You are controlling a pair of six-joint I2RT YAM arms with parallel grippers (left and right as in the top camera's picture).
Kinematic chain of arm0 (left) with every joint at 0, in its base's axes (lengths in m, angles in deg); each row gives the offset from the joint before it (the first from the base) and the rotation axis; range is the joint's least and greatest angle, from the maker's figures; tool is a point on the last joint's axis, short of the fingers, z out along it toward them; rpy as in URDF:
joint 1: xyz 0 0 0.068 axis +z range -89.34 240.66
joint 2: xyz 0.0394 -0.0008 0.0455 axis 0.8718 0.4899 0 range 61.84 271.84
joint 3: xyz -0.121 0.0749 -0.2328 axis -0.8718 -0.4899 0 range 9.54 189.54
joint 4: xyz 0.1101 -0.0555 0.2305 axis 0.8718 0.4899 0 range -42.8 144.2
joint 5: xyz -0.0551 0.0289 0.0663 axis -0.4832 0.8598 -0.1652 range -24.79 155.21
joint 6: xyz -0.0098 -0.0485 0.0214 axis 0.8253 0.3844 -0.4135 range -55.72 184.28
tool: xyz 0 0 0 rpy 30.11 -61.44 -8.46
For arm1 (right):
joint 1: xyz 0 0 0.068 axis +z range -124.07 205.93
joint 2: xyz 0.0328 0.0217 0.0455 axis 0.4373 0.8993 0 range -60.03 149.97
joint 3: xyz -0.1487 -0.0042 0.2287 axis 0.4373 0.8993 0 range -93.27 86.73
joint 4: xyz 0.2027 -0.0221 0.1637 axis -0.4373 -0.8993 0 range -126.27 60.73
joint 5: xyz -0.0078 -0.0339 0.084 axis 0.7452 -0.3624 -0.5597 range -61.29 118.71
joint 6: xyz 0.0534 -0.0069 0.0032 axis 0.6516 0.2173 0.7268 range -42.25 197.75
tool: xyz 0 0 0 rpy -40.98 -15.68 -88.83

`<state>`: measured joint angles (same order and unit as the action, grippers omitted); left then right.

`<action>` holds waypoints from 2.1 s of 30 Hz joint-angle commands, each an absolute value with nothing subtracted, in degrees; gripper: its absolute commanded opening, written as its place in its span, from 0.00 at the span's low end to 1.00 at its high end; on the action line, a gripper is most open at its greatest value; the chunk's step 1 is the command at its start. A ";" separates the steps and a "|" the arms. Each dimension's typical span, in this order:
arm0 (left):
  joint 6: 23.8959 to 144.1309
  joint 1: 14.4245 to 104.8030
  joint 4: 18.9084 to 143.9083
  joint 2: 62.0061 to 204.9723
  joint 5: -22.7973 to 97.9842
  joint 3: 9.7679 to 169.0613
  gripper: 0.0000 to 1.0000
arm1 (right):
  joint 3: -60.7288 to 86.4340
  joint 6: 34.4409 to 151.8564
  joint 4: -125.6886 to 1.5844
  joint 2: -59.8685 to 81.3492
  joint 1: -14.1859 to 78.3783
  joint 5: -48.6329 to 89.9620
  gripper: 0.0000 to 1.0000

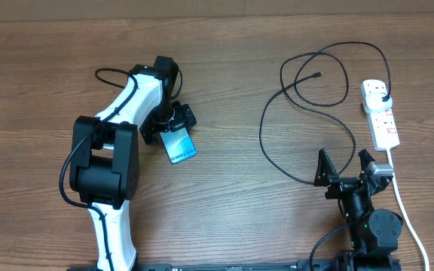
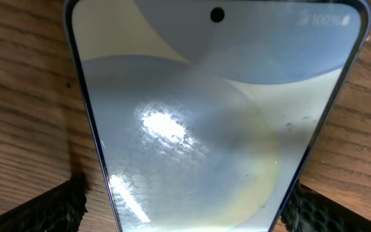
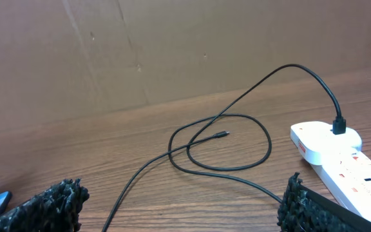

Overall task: Plug charger to phone and switch on socket
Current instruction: 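Close the left gripper on the phone's top edge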

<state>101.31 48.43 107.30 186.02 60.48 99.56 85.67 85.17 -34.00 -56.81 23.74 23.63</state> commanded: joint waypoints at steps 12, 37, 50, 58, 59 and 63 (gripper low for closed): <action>97.05 47.69 107.34 187.20 57.68 97.74 1.00 | 86.24 84.76 -33.74 -56.72 24.00 24.11 1.00; 101.62 46.14 106.66 187.20 58.34 97.74 0.95 | 86.24 84.76 -33.74 -56.72 24.00 24.11 1.00; 101.62 46.12 106.71 187.20 58.58 97.74 0.93 | 86.24 84.76 -33.74 -56.72 24.00 24.11 1.00; 102.65 46.12 105.51 187.20 59.87 96.26 1.00 | 86.24 84.76 -33.74 -56.72 24.00 24.11 1.00; 102.67 46.12 105.31 187.20 59.87 95.97 1.00 | 86.24 84.76 -33.74 -56.72 24.00 24.11 1.00; 102.62 46.12 104.94 187.20 59.93 95.16 1.00 | 86.24 84.76 -33.74 -56.72 24.00 24.11 1.00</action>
